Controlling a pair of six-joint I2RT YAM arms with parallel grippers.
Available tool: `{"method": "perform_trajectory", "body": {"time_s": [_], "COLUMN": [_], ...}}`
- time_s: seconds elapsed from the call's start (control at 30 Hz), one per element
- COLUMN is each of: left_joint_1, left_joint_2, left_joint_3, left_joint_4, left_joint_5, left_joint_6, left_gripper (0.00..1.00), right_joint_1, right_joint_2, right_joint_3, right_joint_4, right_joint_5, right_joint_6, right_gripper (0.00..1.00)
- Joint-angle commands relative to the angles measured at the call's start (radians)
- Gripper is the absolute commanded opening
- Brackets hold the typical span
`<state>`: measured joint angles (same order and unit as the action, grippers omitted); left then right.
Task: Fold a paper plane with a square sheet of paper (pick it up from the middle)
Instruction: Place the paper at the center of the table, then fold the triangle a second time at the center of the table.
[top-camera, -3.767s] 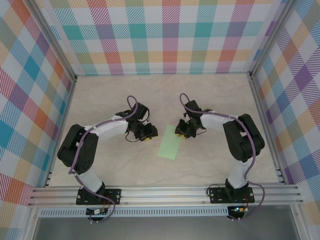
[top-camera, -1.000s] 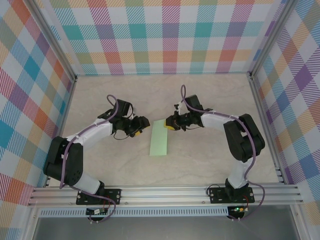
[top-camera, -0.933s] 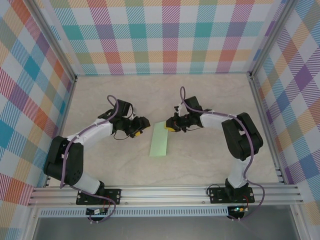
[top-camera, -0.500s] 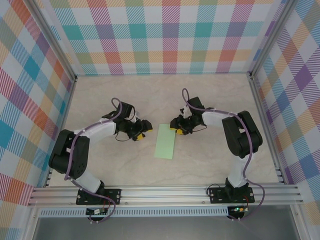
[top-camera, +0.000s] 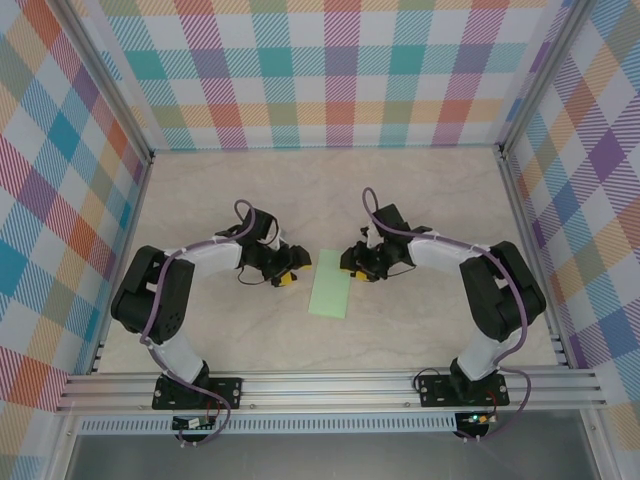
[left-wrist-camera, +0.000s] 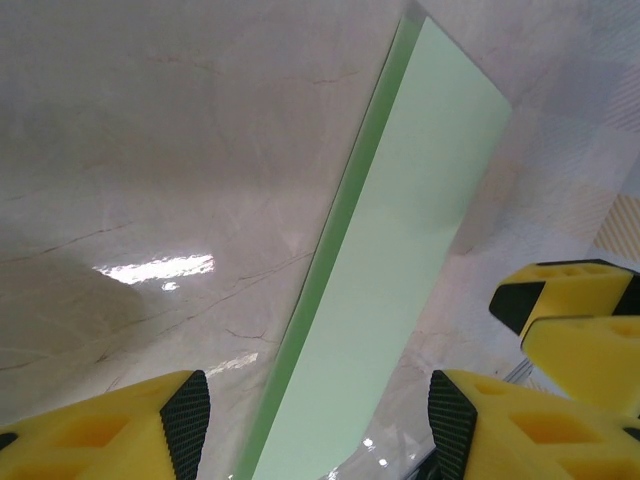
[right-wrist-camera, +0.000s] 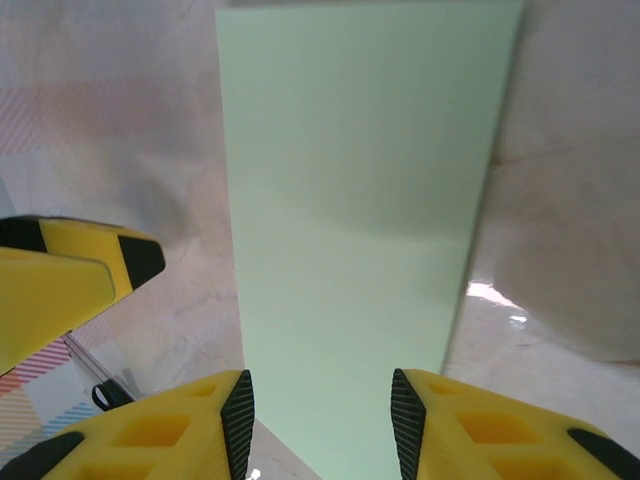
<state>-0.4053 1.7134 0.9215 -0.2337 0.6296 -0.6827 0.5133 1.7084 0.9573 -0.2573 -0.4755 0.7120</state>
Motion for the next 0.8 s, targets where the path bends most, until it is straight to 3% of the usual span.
{"method": "perform_trajectory", "body": {"time_s": [0.0,0.77], "left_joint_1": [-0.026,-0.078], "left_joint_2": [0.029,0.146], "left_joint_3": [0.041,0.084], "left_joint_4": [-0.009,0.025], "left_joint_5": [0.033,0.093], "left_joint_6": [0.031,0.036], "left_gripper": [0.62,0.56], "right_joint_1": [0.022,0.022], "right_joint_2": [0.013,-0.058], "right_joint_3": [-0.025,-0.146], "right_joint_4": [0.043,0.056], "right_joint_5": [-0.013,0.052], "right_joint_6": [0.038,0.056], "right_gripper": [0.42,0.43]}}
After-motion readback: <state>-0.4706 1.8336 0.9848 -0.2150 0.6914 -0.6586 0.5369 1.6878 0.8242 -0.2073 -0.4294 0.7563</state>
